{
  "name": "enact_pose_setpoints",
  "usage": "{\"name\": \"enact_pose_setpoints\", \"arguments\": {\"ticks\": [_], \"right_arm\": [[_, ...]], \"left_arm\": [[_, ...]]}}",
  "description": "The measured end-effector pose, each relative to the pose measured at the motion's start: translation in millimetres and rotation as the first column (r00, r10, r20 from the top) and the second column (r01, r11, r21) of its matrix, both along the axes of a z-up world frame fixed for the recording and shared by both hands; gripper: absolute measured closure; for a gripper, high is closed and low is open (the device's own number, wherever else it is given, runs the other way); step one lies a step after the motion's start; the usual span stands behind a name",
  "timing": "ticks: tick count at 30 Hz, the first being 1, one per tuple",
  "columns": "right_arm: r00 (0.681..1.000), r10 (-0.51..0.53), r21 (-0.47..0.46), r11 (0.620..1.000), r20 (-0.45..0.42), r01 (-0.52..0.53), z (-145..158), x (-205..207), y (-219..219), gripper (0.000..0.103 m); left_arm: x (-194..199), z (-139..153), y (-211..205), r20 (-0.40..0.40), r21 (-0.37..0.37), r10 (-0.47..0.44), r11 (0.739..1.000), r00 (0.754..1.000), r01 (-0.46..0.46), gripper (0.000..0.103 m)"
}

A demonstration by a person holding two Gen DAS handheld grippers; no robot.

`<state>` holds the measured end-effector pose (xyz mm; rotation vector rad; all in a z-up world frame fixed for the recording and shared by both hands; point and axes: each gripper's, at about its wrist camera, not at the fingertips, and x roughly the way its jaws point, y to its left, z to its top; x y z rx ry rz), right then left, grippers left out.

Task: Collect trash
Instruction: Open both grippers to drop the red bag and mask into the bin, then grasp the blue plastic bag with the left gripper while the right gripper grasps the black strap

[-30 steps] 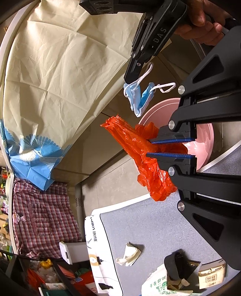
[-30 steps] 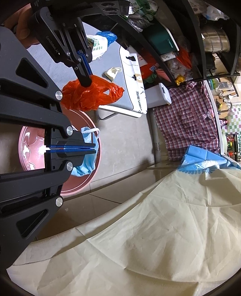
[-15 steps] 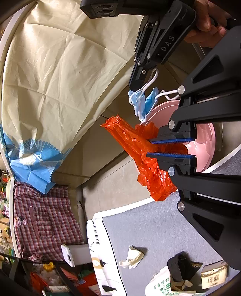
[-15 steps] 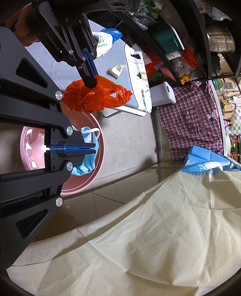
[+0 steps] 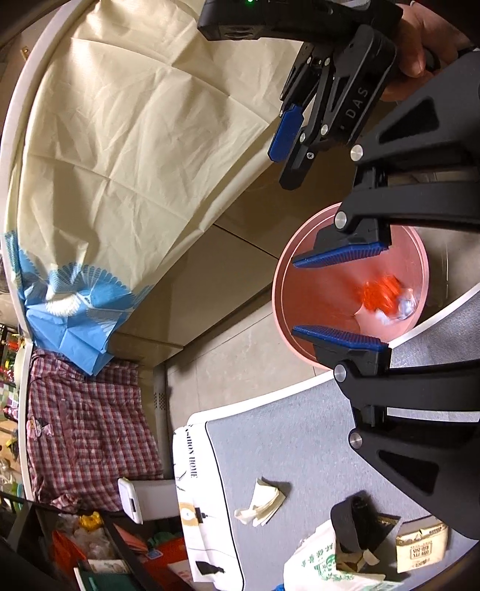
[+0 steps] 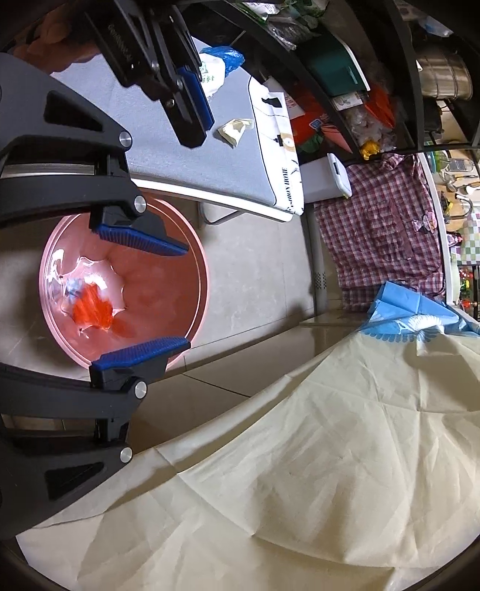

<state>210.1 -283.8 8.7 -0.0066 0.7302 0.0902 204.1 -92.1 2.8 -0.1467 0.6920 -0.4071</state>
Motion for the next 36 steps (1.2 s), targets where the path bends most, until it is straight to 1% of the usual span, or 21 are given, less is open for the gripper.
{"name": "enact_pose_setpoints", "arguments": {"ticks": [8,11,13,15,20,22,24,26,29,32,34,36], "right_arm": [[0.998,0.001,-0.003,1.000,0.065,0.000,14,-13,6,0.056],[0.996,0.007,0.000,1.000,0.087,-0.007,21,-21,12,0.056],[0.995,0.015,0.006,1.000,0.100,-0.016,26,-26,17,0.056],[0.993,0.031,0.015,0.999,0.117,-0.033,32,-32,24,0.056],[0.984,0.082,0.047,0.995,0.155,-0.091,47,-44,43,0.058],[0.981,0.101,0.064,0.992,0.165,-0.113,52,-48,51,0.062],[0.976,0.125,0.093,0.985,0.175,-0.143,56,-51,61,0.070],[0.972,0.150,0.104,0.980,0.182,-0.171,58,-53,73,0.076],[0.961,0.203,0.103,0.969,0.190,-0.225,59,-53,95,0.082],[0.948,0.253,0.103,0.956,0.191,-0.275,58,-49,117,0.087],[0.939,0.288,0.103,0.945,0.190,-0.310,55,-45,133,0.088],[0.929,0.322,0.102,0.934,0.180,-0.343,49,-39,150,0.089]], "left_arm": [[-23,17,18,0.053,0.009,0.032,0.999,0.998,-0.032,0.071],[-34,30,27,0.088,0.025,0.041,0.999,0.995,-0.043,0.071],[-40,38,34,0.097,0.032,0.045,0.998,0.994,-0.048,0.071],[-47,52,48,0.109,0.030,0.050,0.998,0.993,-0.054,0.071],[-61,82,89,0.164,0.086,0.080,0.992,0.983,-0.095,0.071],[-63,91,111,0.172,0.100,0.103,0.988,0.980,-0.121,0.072],[-65,98,132,0.177,0.105,0.127,0.984,0.976,-0.147,0.073],[-65,103,152,0.182,0.109,0.153,0.979,0.971,-0.174,0.074],[-66,108,181,0.193,0.120,0.192,0.969,0.962,-0.217,0.077],[-63,106,206,0.203,0.132,0.228,0.957,0.952,-0.258,0.077],[-62,100,220,0.203,0.132,0.257,0.949,0.945,-0.287,0.077],[-62,89,238,0.193,0.110,0.299,0.940,0.934,-0.324,0.078]]}}
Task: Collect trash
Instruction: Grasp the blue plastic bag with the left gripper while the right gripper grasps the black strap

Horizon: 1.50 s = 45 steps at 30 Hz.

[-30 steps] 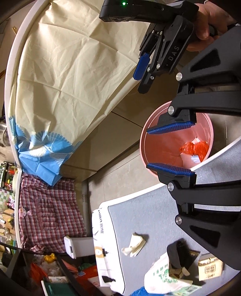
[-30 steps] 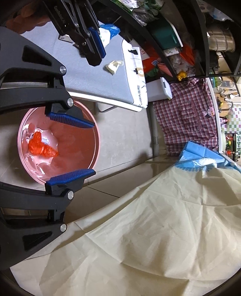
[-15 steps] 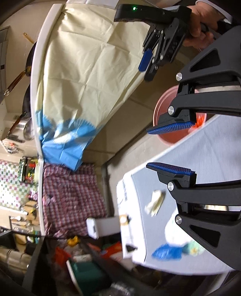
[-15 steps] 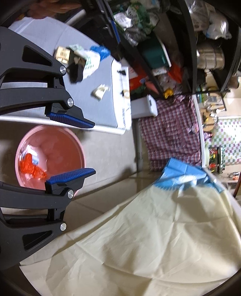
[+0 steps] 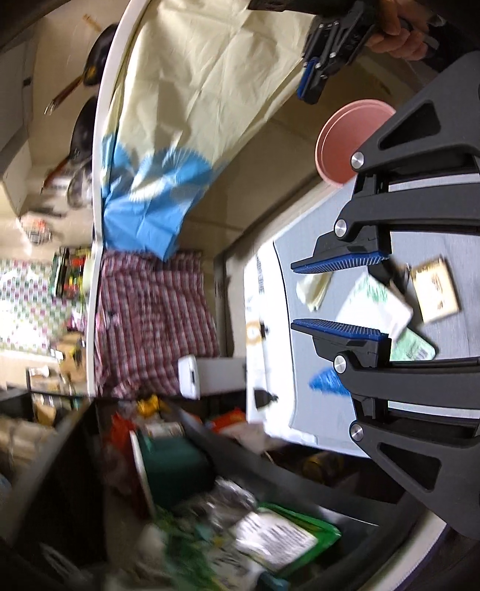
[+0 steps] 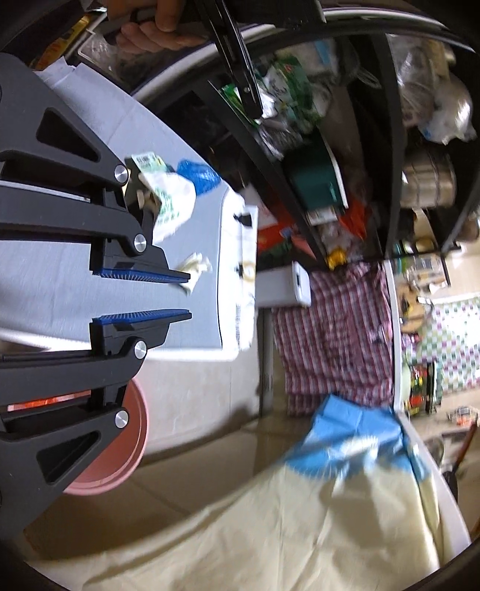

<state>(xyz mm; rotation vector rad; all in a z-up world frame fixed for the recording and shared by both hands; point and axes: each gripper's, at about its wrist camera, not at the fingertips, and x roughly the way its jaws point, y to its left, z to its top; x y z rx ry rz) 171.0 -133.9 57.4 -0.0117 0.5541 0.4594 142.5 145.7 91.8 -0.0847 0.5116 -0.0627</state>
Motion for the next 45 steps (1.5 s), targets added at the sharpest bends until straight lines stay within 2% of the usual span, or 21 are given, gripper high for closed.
{"name": "enact_pose_setpoints", "arguments": {"ticks": [3,5,10,20,22,25,27,29,34,40,42,43,45], "right_arm": [[0.998,0.046,0.006,0.999,-0.039,-0.045,-18,11,24,0.089],[0.996,0.067,0.014,0.998,-0.065,-0.066,-30,18,36,0.089],[0.982,0.090,0.051,0.995,-0.169,-0.082,-68,41,63,0.089],[0.952,0.089,0.072,0.995,-0.292,-0.071,-122,83,97,0.086],[0.945,0.092,0.070,0.995,-0.313,-0.074,-130,89,102,0.082],[0.935,0.088,0.073,0.995,-0.344,-0.067,-139,98,105,0.069],[0.928,0.078,0.080,0.995,-0.364,-0.053,-144,103,104,0.062],[0.919,0.078,0.086,0.995,-0.387,-0.049,-150,108,104,0.060],[0.898,0.096,0.087,0.994,-0.430,-0.064,-161,112,108,0.060],[0.889,0.116,0.076,0.993,-0.443,-0.091,-166,109,114,0.062],[0.890,0.121,0.068,0.992,-0.439,-0.102,-165,109,116,0.072],[0.893,0.122,0.058,0.993,-0.433,-0.107,-163,107,117,0.074],[0.894,0.127,0.055,0.992,-0.429,-0.114,-162,106,117,0.085]], "left_arm": [[4,-21,19,-0.025,-0.043,0.041,0.998,0.999,-0.042,0.080],[8,-33,25,-0.039,-0.026,0.058,0.998,0.998,-0.059,0.080],[22,-54,40,-0.064,-0.037,0.093,0.995,0.994,-0.095,0.080],[49,-91,57,-0.101,-0.024,0.130,0.991,0.986,-0.133,0.080],[55,-99,59,-0.113,-0.014,0.138,0.990,0.984,-0.140,0.080],[62,-108,62,-0.133,-0.009,0.137,0.990,0.982,-0.139,0.078],[70,-115,64,-0.152,-0.006,0.140,0.990,0.978,-0.143,0.065],[74,-120,66,-0.162,-0.010,0.142,0.989,0.977,-0.145,0.063],[86,-131,74,-0.199,-0.016,0.156,0.987,0.968,-0.162,0.063],[94,-140,76,-0.225,-0.010,0.157,0.986,0.962,-0.164,0.063],[96,-144,76,-0.233,-0.008,0.154,0.987,0.960,-0.160,0.063],[97,-146,76,-0.238,-0.005,0.154,0.987,0.959,-0.160,0.063],[99,-150,76,-0.247,-0.002,0.151,0.988,0.957,-0.157,0.067]]}}
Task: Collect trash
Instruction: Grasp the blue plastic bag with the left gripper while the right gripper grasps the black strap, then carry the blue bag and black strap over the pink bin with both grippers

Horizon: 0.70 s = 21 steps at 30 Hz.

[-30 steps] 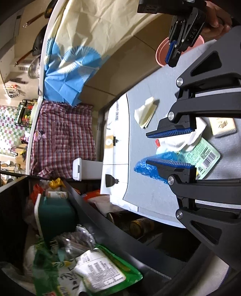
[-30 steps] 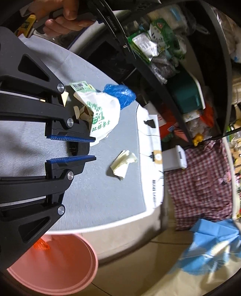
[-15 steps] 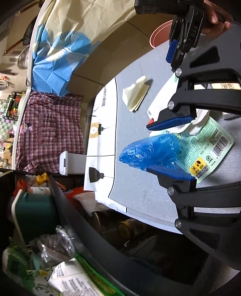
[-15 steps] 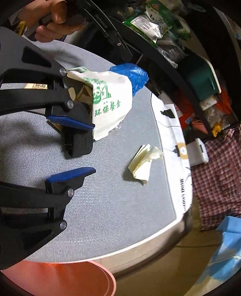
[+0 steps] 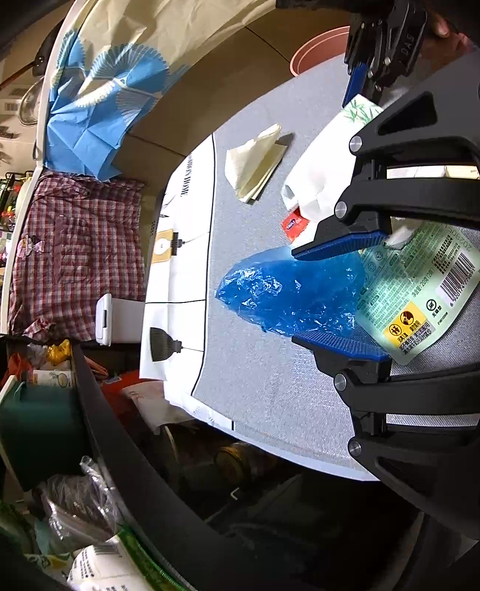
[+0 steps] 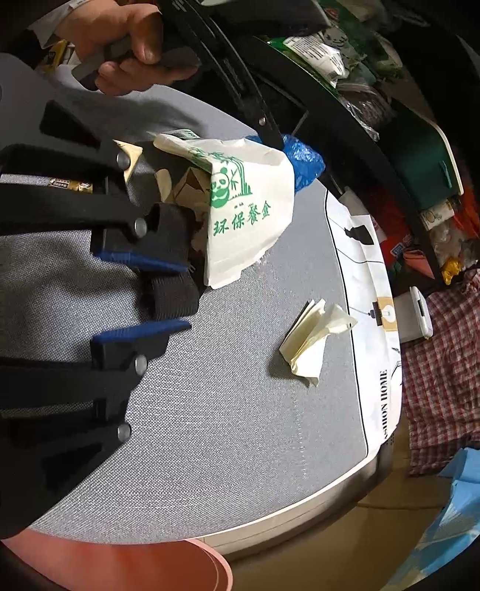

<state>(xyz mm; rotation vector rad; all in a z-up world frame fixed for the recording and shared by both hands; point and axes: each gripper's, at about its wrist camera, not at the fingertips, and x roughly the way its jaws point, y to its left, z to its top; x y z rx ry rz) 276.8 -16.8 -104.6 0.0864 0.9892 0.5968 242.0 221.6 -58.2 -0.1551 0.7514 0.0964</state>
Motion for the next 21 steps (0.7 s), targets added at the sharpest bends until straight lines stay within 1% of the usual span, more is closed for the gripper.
{"name": "enact_pose_setpoints", "arguments": {"ticks": [1,2,3,6,8,17,21], "right_arm": [[1.000,0.005,0.001,1.000,0.001,-0.005,1,-1,0,0.087],[1.000,0.008,0.000,1.000,0.005,-0.008,2,-2,0,0.090],[1.000,0.007,-0.003,1.000,0.014,-0.007,4,-3,-1,0.092],[0.999,0.007,0.000,1.000,0.038,-0.007,11,-6,-4,0.095],[0.999,0.003,0.007,1.000,0.054,-0.004,17,-8,-7,0.095],[0.991,0.011,0.010,1.000,0.130,-0.013,44,-21,-16,0.096],[0.986,0.008,0.004,1.000,0.168,-0.008,57,-30,-21,0.096]], "left_arm": [[1,-1,0,-0.003,0.000,-0.002,1.000,1.000,0.002,0.071],[2,-4,-1,-0.010,-0.002,-0.012,1.000,1.000,0.012,0.082],[2,-4,-2,-0.013,0.000,-0.019,1.000,1.000,0.019,0.091],[1,-2,-3,-0.008,0.012,-0.026,1.000,1.000,0.026,0.099],[-1,3,-5,0.006,0.017,-0.031,0.999,0.999,0.031,0.102],[-16,34,-16,0.066,0.034,-0.028,0.999,0.997,0.025,0.102],[-27,47,-26,0.091,0.036,-0.040,0.999,0.995,0.037,0.102]]}}
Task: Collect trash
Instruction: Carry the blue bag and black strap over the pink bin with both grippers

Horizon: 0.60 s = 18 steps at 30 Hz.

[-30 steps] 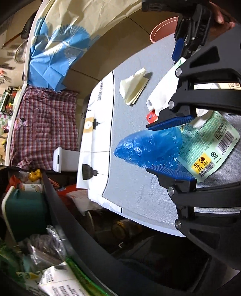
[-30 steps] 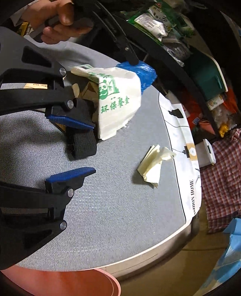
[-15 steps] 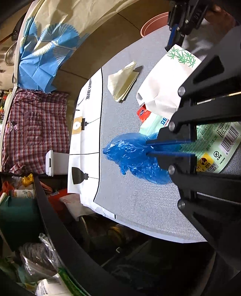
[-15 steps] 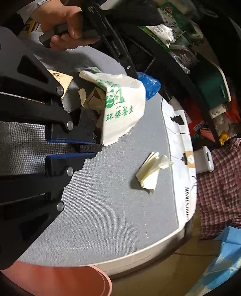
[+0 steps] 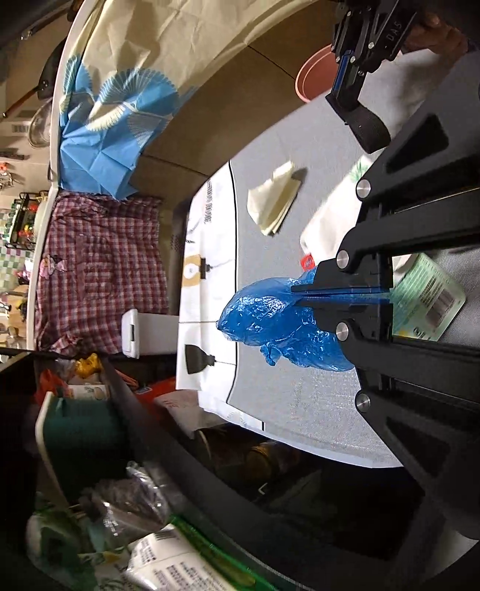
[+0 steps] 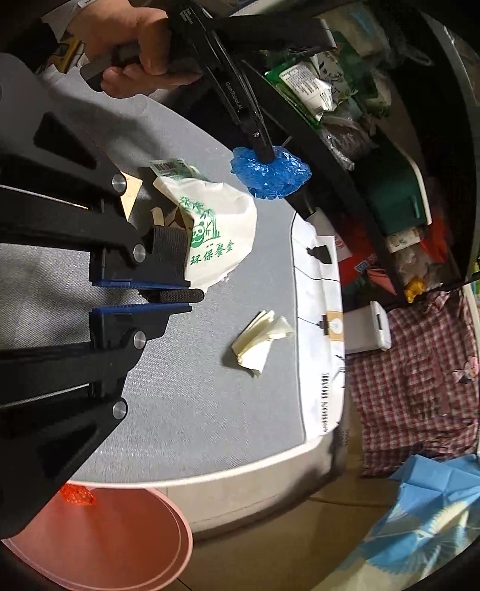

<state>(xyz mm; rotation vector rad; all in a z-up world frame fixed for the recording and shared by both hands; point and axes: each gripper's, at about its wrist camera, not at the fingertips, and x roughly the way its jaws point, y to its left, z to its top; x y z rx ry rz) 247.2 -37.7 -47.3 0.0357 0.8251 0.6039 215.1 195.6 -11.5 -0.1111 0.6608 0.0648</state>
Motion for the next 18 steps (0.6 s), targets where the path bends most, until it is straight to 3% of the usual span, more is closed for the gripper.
{"name": "enact_pose_setpoints", "arguments": {"ticks": [18], "right_arm": [[0.985,-0.084,-0.013,0.996,0.152,0.087,50,-38,-42,0.096]], "left_arm": [[-49,38,-54,0.084,0.009,-0.075,0.997,0.994,0.075,0.102]]}}
